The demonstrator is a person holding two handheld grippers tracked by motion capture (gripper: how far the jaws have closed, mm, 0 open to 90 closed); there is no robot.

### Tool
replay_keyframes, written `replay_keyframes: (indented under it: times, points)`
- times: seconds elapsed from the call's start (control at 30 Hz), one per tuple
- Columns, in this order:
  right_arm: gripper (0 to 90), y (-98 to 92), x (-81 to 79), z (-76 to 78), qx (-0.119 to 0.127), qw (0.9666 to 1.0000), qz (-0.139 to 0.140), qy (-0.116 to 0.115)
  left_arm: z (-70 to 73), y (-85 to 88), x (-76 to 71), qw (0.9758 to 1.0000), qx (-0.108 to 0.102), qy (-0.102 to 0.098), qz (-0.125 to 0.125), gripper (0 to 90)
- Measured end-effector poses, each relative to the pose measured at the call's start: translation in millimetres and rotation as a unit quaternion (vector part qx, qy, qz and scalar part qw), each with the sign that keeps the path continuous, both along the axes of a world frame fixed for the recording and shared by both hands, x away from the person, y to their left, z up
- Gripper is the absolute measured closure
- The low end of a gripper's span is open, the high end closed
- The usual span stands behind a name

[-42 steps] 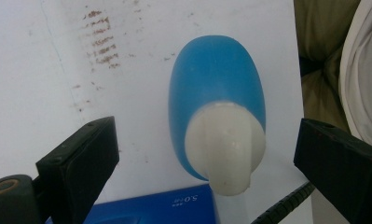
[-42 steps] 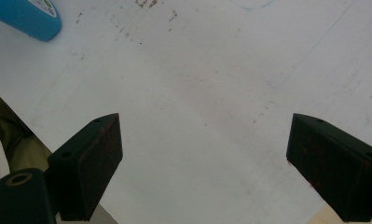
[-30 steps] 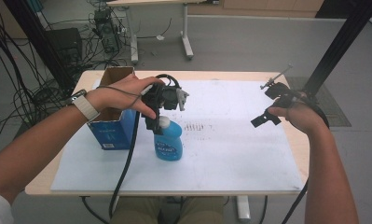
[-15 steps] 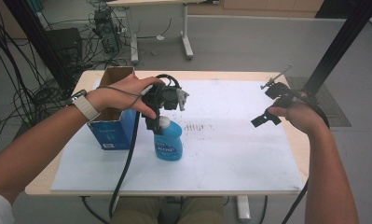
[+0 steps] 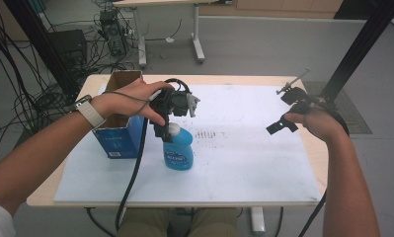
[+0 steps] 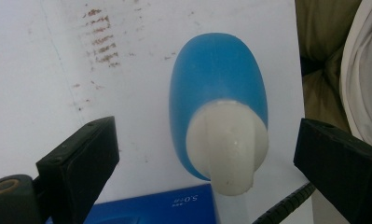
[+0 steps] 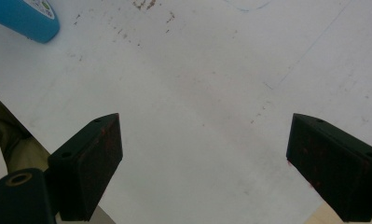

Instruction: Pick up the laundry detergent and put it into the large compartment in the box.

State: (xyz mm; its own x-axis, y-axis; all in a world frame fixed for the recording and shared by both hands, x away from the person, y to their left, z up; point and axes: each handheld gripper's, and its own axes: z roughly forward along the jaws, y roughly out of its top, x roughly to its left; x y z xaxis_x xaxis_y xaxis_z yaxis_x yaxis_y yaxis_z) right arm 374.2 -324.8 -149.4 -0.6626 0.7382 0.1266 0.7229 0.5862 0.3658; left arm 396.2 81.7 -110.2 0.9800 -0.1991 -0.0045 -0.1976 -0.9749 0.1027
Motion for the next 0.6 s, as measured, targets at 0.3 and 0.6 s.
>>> replay_keyframes:
  times: [0.3, 0.6]
  points:
    - [10.5, -0.2, 0.1, -1.0, 0.001, 1.0, 0.001, -0.001, -1.1, 1.0, 0.5, 1.0, -0.001, 0.001, 0.001, 7.0]
    - [10.5, -1.2, -0.2, -1.6, 0.001, 1.0, 0.0, 0.0, -1.9, 0.8, 0.9, 1.0, 0.0, 0.001, 0.001, 7.0]
